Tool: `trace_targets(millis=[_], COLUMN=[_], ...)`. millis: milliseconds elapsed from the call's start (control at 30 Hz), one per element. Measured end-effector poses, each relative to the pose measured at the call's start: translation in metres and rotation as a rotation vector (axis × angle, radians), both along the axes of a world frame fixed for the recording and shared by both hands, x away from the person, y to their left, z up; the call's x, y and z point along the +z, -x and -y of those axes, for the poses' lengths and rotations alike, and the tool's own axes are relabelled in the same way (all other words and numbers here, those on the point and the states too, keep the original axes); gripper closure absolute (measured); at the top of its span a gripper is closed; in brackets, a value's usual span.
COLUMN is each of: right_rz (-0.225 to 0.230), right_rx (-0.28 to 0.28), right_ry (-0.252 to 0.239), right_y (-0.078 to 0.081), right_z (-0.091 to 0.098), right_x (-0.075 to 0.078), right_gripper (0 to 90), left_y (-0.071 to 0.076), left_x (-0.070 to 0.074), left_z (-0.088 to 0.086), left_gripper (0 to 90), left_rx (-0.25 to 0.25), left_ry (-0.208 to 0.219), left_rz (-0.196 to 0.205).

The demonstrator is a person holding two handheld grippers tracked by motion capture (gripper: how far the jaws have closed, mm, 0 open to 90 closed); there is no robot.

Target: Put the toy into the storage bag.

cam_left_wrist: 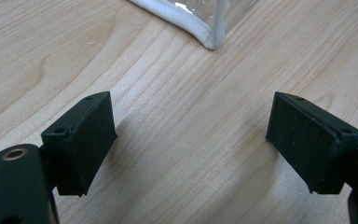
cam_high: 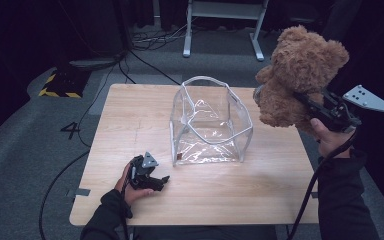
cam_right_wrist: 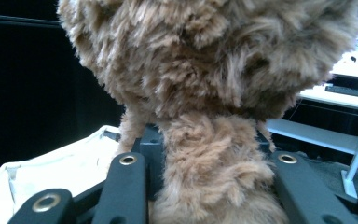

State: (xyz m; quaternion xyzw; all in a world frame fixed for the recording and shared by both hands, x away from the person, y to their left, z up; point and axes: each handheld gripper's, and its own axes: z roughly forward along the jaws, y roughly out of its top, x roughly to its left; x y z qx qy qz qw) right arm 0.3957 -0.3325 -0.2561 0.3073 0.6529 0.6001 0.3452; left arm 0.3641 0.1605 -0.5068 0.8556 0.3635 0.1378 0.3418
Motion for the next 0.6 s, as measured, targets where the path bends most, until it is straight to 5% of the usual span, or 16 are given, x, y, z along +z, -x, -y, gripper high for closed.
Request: trace_targets(millis=[600], right_rz=[0.009], right_rx=[0.082], right_ry=[0.003], right_y=[-0.006], right_z=[-0.042], right_x=[0.013], right_gripper=[64.3], left_y=[0.000], left_x=[0.000], left_z=[0.000], left_gripper=[15.5], left_rx=[0.001], left_ry=[0.001], left_rz=[0.000])
